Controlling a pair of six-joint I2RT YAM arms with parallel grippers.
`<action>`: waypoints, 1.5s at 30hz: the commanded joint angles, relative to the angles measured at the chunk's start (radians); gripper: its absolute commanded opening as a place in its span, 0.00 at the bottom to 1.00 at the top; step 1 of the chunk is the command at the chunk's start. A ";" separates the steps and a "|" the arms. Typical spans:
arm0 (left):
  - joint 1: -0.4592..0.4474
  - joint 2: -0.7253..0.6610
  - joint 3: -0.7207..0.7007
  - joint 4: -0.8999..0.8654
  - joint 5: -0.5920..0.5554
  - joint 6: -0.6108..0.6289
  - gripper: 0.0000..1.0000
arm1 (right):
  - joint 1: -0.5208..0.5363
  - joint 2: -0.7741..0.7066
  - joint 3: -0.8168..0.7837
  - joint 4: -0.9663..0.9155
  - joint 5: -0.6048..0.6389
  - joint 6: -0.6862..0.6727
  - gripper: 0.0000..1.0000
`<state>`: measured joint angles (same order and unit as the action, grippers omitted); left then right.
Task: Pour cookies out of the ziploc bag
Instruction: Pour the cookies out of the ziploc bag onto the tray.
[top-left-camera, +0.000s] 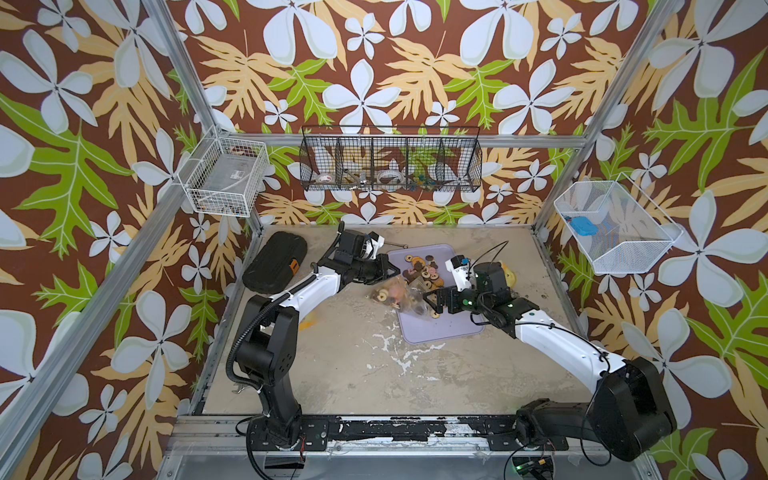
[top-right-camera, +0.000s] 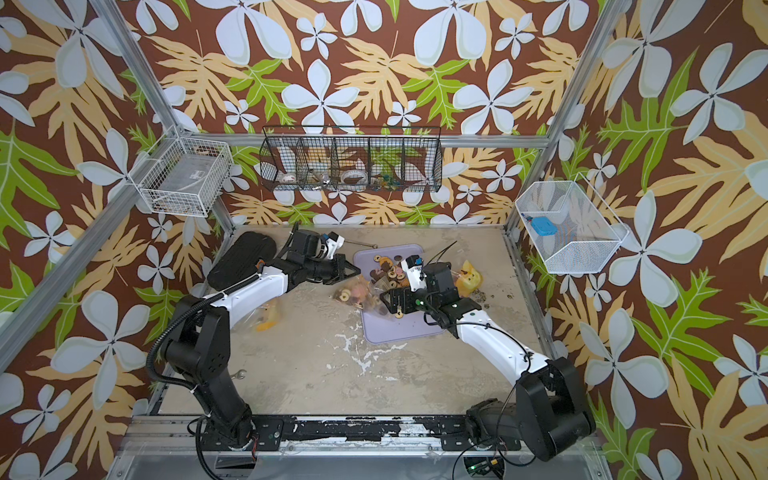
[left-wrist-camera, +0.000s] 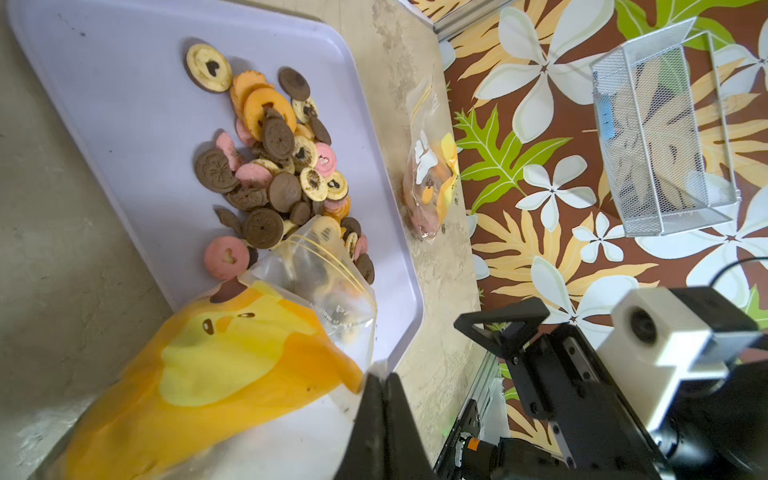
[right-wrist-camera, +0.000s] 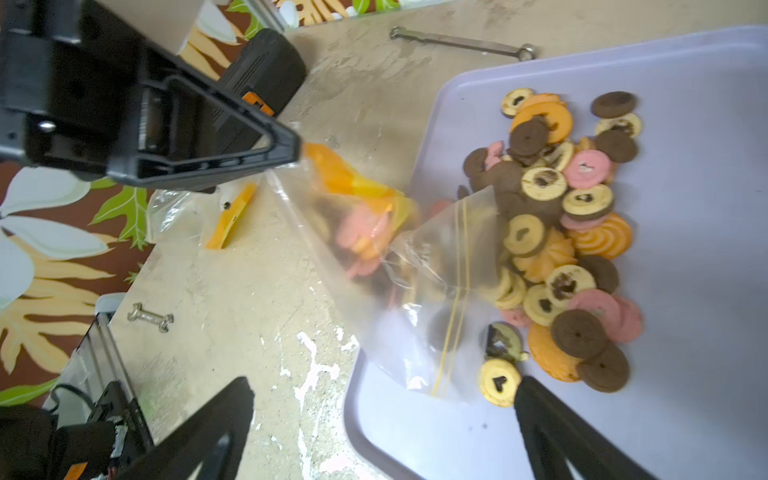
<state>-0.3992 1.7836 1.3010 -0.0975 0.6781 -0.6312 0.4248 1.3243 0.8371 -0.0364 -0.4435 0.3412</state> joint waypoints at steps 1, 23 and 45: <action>-0.006 -0.014 0.000 0.018 0.001 -0.007 0.00 | 0.048 0.006 0.008 0.087 0.011 -0.015 1.00; -0.024 -0.131 -0.086 -0.004 0.008 -0.035 0.00 | 0.218 0.304 0.079 0.443 0.291 0.067 0.94; -0.023 -0.142 -0.101 -0.027 -0.014 0.020 0.55 | 0.214 0.374 0.100 0.478 0.210 0.108 0.11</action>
<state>-0.4294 1.6638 1.2049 -0.1169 0.6788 -0.6418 0.6437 1.6981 0.9298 0.4252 -0.2291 0.4442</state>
